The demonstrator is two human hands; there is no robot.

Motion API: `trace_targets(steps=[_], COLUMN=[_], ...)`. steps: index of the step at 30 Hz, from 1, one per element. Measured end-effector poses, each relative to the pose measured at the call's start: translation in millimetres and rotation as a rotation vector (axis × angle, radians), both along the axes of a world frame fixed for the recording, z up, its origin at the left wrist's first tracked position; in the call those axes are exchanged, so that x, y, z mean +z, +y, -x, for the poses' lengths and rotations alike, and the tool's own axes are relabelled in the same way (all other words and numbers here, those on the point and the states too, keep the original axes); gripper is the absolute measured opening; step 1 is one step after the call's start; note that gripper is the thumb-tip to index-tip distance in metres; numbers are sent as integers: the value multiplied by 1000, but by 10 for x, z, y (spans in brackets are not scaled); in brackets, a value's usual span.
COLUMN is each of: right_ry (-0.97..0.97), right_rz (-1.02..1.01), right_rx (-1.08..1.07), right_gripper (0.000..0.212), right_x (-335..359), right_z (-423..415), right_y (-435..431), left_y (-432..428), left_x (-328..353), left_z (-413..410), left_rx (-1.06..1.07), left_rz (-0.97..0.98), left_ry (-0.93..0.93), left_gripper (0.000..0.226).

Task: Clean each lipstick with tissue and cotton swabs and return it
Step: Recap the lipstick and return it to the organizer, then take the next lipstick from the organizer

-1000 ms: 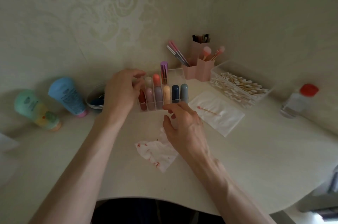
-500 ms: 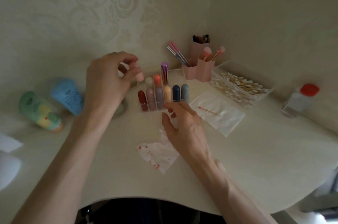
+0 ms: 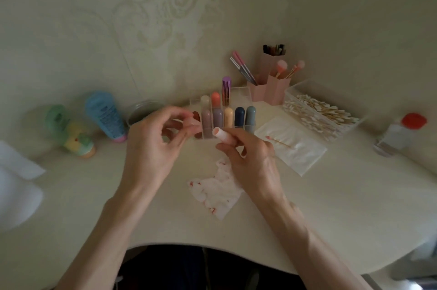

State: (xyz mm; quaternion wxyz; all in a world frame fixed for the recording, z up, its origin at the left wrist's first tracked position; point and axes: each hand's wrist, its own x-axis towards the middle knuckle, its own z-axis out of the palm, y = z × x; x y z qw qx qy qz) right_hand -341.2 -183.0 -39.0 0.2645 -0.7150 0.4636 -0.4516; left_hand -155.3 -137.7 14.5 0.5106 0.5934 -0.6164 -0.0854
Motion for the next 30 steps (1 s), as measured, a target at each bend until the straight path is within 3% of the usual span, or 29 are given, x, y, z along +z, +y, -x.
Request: trace_targets(steps=[3,6,14,20,25,30], right_ry=[22,32,49,-12,-10,-77], right_rz=[-7,-35,8,80,84,-12], right_rx=[-27,-47,28,133,182,307], right_gripper=[27,34,26,20,21,21], right_x=[20,26,-33,23,-1,-28], right_z=[5,-27,-47,-63,-68,-87], right_y=[-3,-2,-9,29,26,5], left_y=[35,60,71,81,33,47], left_x=[-165,-392,-520,-391,-431,-437], left_z=[-119,-188,-211,81,202,219], left_rx=[-10,27,65,-111,-86,-100], left_rz=[-187,-235,-166,-115,-72,-34], left_ry=[-186,-305,-317,301,503,583], left_gripper=[34,30,40,29,18,13])
